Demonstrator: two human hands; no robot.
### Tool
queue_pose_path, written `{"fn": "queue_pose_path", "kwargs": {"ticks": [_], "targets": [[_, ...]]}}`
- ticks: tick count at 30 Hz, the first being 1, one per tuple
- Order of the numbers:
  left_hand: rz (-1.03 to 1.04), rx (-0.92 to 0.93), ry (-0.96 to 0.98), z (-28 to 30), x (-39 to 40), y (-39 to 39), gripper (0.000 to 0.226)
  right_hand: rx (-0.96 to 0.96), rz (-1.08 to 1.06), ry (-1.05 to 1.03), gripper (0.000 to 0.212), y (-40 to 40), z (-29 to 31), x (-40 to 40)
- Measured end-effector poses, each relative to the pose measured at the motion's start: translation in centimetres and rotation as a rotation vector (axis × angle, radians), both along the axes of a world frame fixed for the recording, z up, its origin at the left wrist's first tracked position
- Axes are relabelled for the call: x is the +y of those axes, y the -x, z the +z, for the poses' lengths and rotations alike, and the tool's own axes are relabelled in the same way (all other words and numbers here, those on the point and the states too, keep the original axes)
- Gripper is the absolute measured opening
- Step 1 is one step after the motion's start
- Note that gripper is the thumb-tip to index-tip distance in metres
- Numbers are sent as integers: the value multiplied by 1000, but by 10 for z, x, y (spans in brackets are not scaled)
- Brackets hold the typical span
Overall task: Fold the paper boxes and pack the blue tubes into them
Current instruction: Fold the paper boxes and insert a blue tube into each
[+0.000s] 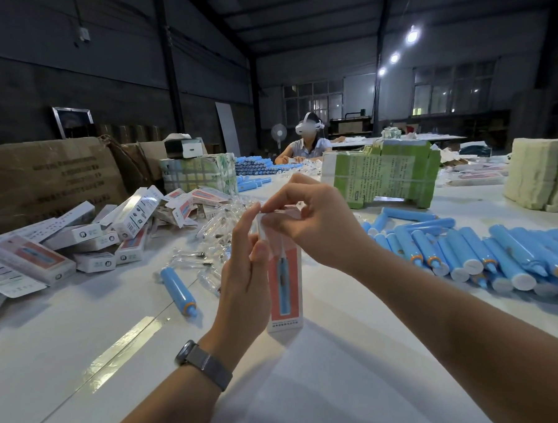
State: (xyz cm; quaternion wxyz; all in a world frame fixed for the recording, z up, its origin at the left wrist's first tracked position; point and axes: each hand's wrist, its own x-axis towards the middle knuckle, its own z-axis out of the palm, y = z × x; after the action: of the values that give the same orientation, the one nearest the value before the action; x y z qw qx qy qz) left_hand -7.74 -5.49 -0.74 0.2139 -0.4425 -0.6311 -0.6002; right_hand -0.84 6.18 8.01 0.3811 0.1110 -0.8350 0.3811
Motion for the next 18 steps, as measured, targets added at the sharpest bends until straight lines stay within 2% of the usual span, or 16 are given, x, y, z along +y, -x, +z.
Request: {"fn": "queue_pose_path", "kwargs": {"ticks": [3,6,18], "targets": [[6,-8,12,0,0,1,42,28,-71,-140,8,-1,-1,-1],[2,-13,16,0,0,0,43,74,-91,-195,5,-2,-2,-2],[-18,28,8,1,-1,-2,46,83,-85,-135,6,-4,4,-3]]}}
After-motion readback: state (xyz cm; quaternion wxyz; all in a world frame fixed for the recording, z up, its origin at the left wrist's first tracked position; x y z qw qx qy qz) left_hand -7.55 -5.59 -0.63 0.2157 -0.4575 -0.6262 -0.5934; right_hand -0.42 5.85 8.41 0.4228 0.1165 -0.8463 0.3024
